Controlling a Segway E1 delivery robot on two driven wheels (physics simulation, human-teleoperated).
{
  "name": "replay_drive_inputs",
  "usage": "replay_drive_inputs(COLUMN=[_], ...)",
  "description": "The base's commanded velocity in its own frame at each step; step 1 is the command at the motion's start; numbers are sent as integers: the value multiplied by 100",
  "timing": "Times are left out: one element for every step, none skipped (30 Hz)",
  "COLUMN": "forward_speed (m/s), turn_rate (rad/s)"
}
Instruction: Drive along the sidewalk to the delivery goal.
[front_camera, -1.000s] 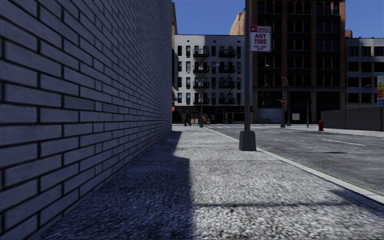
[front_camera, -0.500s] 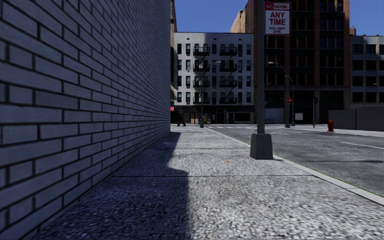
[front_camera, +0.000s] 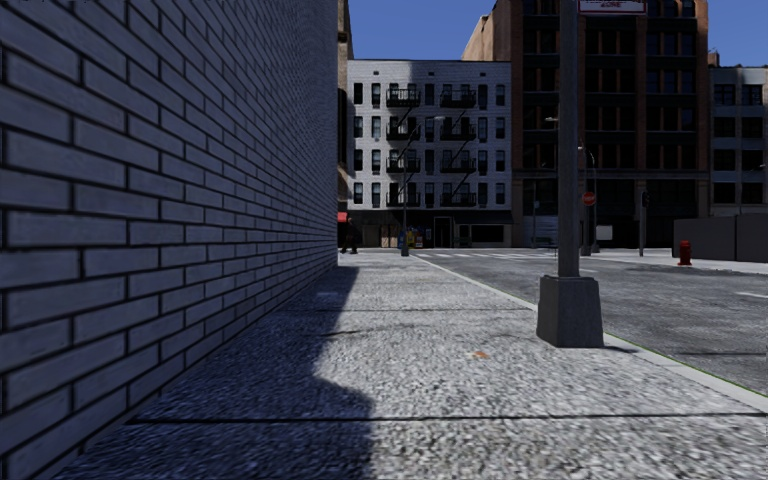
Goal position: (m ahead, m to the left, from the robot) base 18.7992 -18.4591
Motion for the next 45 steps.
replay_drive_inputs(forward_speed=[200,200,200,200,200,200,200,200,200,200,200,200,200,200,200,200,200,200,200,200,200,200,200,200,200,200,200,200,200,200,200,200,200,200,200,200,200,200,200,200,200,200,200,200,200], turn_rate=[0,0,0,0,0,0,0,0,0,0,0,0,0,0,0,0,0,0,0,0,0,0,0,0,0,0,0,0,0,0,0,0,0,0,0,0,0,0,0,0,0,0,0,0,0])
